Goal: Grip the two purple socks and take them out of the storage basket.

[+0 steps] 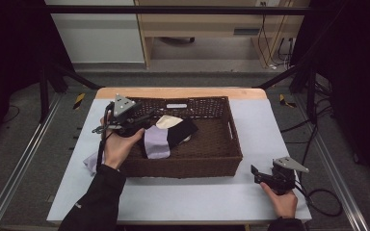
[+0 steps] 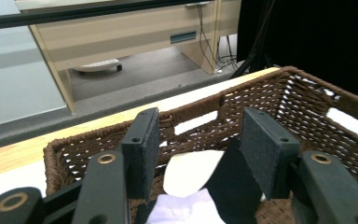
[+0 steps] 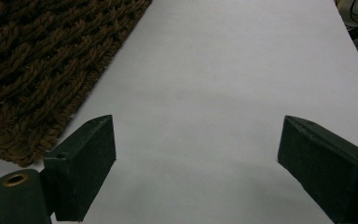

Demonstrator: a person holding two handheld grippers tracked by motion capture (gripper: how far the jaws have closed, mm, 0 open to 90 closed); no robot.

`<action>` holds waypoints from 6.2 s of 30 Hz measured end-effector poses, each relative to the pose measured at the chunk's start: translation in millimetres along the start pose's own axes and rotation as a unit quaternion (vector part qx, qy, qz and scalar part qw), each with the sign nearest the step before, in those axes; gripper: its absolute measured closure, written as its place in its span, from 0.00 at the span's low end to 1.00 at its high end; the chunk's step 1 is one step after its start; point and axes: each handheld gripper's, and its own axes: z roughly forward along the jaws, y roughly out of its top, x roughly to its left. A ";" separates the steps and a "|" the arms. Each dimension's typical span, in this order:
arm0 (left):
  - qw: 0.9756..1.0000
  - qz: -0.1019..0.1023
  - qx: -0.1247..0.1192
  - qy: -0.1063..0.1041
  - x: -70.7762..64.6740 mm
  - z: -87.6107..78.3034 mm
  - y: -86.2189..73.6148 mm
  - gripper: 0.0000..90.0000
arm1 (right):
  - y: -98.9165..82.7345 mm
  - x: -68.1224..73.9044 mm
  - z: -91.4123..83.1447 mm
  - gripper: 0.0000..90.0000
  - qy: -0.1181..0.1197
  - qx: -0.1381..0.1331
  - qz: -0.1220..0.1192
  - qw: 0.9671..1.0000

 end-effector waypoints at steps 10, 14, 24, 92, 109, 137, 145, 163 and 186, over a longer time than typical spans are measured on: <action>0.999 0.005 0.032 0.020 9.1 40.1 -19.8 0.49 | 0.2 0.1 0.4 0.13 0.002 0.003 0.000 1.000; 0.998 0.002 0.052 0.023 12.1 48.8 -29.9 0.50 | 0.0 0.0 0.0 0.13 0.001 0.000 0.000 1.000; 0.992 -0.001 0.124 0.029 20.4 66.7 -59.8 0.64 | 0.1 0.0 0.3 0.13 0.001 0.001 -0.001 1.000; 0.998 -0.018 -0.053 -0.039 4.4 -11.3 -4.5 0.97 | 0.0 0.7 -0.2 0.13 0.000 0.001 -0.001 1.000; 0.991 -0.042 -0.115 -0.045 23.5 -71.4 7.4 0.97 | 0.0 0.9 -0.1 0.13 0.000 0.002 0.001 1.000; 0.989 -0.083 -0.112 0.043 98.1 -147.8 -49.6 0.97 | 0.0 0.8 0.9 0.13 -0.003 0.004 -0.001 1.000; 0.990 -0.108 -0.069 0.053 105.7 -133.8 -89.2 0.97 | 0.1 0.8 0.8 0.14 -0.003 0.004 0.000 1.000; 0.991 -0.109 0.034 0.063 109.3 -95.9 -136.9 0.97 | 0.1 0.5 0.5 0.14 -0.002 0.003 0.001 1.000; 0.993 -0.094 0.025 0.065 109.1 -88.0 -146.9 0.60 | 0.1 0.1 0.2 0.14 -0.002 0.002 0.001 1.000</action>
